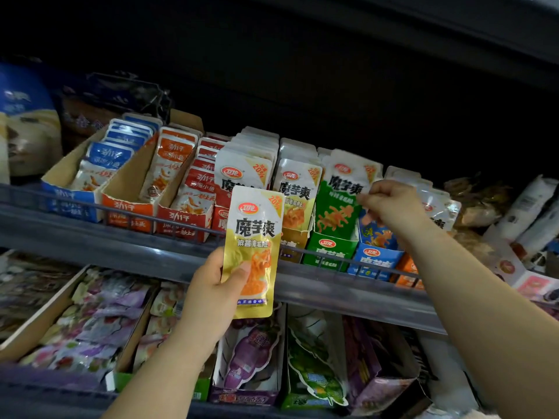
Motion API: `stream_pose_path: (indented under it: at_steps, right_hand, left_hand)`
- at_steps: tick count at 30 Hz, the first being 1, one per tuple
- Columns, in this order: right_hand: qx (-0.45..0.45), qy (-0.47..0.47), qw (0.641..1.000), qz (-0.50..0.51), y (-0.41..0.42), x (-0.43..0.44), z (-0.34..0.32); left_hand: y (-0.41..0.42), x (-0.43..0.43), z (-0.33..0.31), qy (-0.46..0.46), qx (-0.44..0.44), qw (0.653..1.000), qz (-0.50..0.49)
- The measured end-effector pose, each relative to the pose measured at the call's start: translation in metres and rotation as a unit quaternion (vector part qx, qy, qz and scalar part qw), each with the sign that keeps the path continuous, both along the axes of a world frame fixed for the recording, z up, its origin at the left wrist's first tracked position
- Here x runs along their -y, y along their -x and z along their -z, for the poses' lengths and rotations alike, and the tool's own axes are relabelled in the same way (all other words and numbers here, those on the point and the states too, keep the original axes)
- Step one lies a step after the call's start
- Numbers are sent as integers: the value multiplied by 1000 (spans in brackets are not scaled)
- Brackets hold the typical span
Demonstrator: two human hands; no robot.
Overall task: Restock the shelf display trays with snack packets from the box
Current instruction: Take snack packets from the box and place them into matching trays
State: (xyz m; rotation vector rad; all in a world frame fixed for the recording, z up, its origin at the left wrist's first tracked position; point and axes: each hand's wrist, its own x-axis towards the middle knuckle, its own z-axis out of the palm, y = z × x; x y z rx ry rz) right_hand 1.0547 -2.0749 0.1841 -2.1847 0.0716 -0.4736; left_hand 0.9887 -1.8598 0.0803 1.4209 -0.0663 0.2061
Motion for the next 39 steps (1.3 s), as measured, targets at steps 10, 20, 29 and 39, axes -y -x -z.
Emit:
stream_pose_path:
  at_steps: [10, 20, 29, 39]
  right_hand:
    - [47, 97, 994, 22, -16, -10, 14]
    - [209, 122, 970, 32, 7, -36, 8]
    - [-107, -40, 954, -277, 29, -73, 30]
    - [84, -171, 976, -107, 18, -44, -2]
  left_hand:
    - [-6, 1, 2, -31, 2, 1000, -5]
    - [-9, 2, 0, -18, 34, 998, -45]
    - [-8, 3, 3, -15, 90, 995, -27]
    - [-22, -5, 18, -359, 198, 890, -199]
